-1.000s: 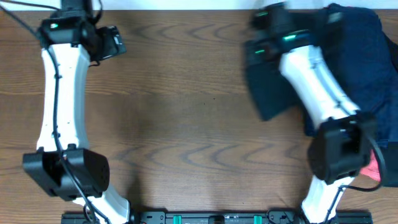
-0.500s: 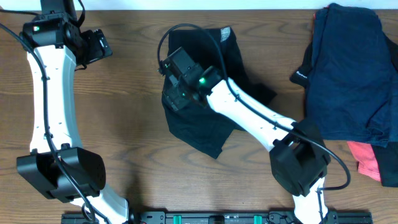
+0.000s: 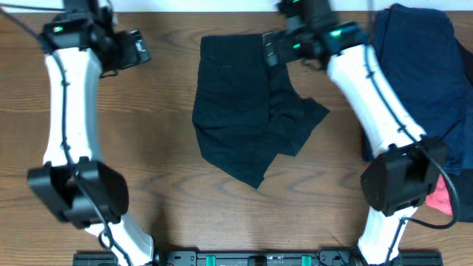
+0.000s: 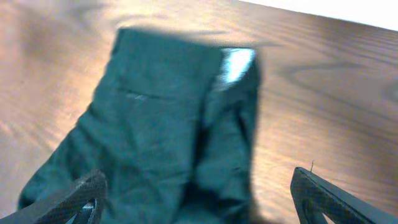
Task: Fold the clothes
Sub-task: 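Pull the black shorts left with the right gripper and drop them mid-table, then grasp the left edge of the black shorts with the left gripper and lift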
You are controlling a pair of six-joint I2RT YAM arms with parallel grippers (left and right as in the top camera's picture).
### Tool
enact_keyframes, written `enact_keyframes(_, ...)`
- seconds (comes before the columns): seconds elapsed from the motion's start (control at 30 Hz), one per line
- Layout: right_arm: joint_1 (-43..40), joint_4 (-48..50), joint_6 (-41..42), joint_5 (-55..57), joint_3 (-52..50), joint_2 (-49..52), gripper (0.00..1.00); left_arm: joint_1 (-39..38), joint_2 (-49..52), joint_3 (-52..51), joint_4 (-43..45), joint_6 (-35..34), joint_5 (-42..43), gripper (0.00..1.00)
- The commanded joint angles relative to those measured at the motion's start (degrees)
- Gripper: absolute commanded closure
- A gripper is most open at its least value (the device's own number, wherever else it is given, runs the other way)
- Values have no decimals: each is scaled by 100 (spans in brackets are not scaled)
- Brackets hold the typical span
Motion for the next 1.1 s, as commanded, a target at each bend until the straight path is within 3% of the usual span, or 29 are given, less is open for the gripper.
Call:
enact_keyframes(0.0, -284, 140, -83, -704, 57, 138, 8, -398, 496, -28, 205, 173, 348, 2)
enact_keyframes(0.43, -507, -37, -345, -890, 33, 492, 10, -1226, 1998, -28, 1705, 208, 424, 2)
enact_keyframes(0.67, -509, -492, -535, -533, 33, 496, 10, -1360, 2485, -28, 2656, 210, -55, 2)
enact_keyframes(0.87, -509, -879, -531, -275, 33, 496, 14, -1388, 2846, -28, 3287, 208, -50, 0)
enact_keyframes(1.07, -507, -914, -527, -273, 33, 496, 25, -1394, 2959, -28, 3781, 205, -48, 5)
